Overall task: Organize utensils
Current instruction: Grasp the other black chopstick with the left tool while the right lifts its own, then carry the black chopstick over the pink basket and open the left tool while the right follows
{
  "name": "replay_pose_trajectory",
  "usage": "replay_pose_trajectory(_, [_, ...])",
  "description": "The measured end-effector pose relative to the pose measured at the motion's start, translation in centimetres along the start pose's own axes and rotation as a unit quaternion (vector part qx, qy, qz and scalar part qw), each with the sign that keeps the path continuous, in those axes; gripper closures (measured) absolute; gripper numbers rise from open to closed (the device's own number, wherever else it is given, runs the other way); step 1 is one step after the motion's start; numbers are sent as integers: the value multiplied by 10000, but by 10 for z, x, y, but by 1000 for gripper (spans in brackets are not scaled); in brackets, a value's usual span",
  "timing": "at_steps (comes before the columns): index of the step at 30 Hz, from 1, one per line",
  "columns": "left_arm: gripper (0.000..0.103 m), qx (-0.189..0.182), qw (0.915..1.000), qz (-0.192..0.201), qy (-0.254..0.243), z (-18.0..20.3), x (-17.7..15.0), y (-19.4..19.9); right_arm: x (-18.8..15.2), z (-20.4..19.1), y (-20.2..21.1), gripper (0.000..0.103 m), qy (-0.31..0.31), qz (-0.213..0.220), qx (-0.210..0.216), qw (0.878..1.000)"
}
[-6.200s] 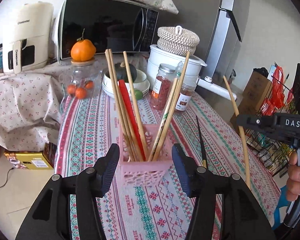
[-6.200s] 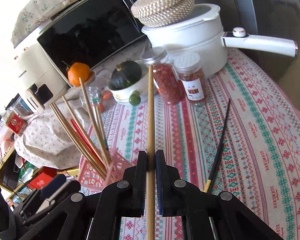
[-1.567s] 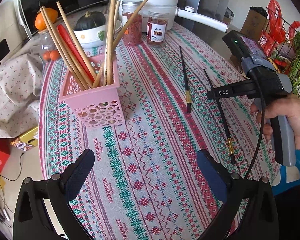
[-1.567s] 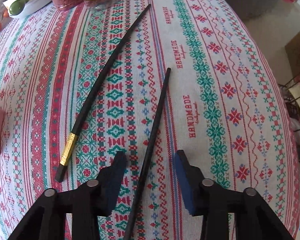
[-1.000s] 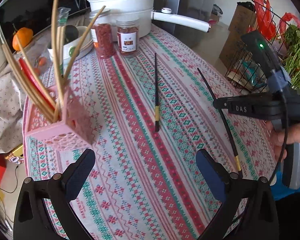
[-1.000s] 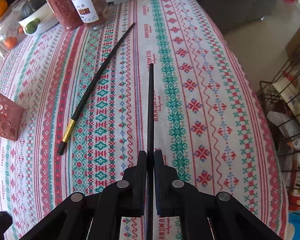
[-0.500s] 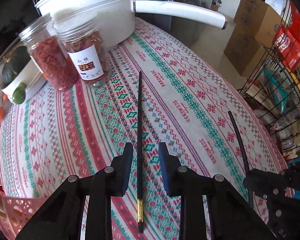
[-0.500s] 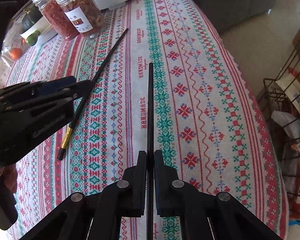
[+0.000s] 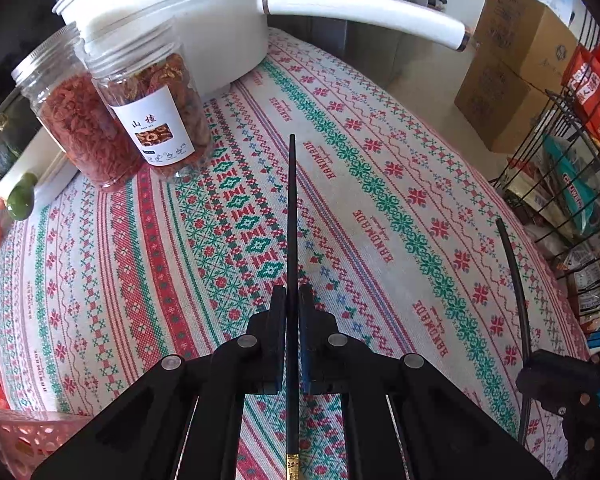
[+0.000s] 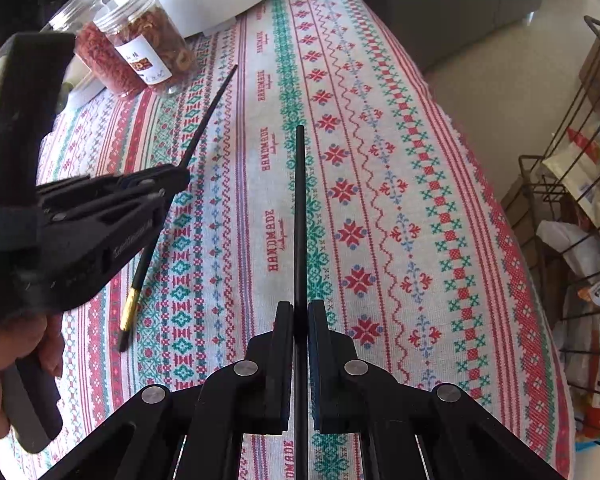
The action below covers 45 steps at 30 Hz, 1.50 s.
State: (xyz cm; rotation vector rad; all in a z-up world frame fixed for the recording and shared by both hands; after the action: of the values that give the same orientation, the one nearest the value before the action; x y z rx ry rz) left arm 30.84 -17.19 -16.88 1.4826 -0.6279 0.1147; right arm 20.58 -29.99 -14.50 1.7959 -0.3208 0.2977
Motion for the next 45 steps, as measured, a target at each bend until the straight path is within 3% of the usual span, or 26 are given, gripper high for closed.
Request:
replay_pose_trajectory(9, [97,-322,9976,604,-103,2,-31,85,-5,-17,38,98,-208,500,275,9982])
replay_pose_trajectory(15, [97,-596,9930,1008,138,-7,-73,143,-13,-46,68,98,-13,939,303,9951])
replay_pose_trajectory(20, [97,-545,9907,1222,245,-18,-106,183,-20,-75,90,98,361,1352,326,9896])
replay_pose_trajectory(31, [97,-410,9721,2278,379,-46,-132,257,-21,-123,126,98,1013,1961,431,9744])
replay_pose_trajectory(36, [97,-411,9620,2606,710,-74,-130,280,-21,-135,138,98,1077,2092,663,9697])
replay_pose_trajectory(45, [98,49,9430,3040,1351,-135,-125,298,-23,-152,150,98,1164,2228,915,9636])
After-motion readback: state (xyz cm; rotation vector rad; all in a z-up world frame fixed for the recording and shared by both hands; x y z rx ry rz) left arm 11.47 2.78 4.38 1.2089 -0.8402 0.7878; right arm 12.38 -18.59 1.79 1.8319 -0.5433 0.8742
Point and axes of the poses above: each gripper's, at about its wrist camera, not at the fingertips, and y roughly against the way its jaws point, z to its right, x to its top, the point moved 3 cm from there along -y, roughly the way its jaws point, and after that the axes turned 2 degrees about x, right-handed, at the moved point
